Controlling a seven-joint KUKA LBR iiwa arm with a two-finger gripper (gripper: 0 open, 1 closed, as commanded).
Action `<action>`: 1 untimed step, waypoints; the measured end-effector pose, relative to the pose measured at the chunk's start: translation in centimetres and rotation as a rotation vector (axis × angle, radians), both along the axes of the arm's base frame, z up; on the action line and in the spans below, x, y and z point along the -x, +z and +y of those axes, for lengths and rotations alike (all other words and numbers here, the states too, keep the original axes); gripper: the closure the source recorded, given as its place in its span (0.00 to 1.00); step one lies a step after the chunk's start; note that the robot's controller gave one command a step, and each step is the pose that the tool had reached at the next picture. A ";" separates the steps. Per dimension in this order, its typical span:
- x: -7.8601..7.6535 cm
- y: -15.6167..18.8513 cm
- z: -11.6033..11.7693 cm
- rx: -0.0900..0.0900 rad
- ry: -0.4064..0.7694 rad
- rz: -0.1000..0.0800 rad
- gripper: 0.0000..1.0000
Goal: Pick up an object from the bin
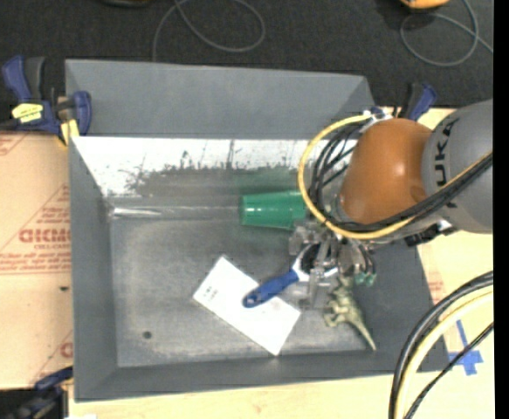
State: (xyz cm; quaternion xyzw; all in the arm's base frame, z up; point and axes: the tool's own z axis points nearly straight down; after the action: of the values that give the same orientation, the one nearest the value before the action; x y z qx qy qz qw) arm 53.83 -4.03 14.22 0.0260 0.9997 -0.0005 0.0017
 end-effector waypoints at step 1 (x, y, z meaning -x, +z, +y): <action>-1.4 -4.4 -2.5 0.000 0.216 -0.001 0.00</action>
Offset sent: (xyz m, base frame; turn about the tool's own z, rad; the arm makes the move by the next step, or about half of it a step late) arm 0.0135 -0.0307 -0.0722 -0.0351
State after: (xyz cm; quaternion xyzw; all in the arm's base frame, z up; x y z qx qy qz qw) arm 55.24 -6.52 9.85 -0.0819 0.9966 -0.0002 0.0025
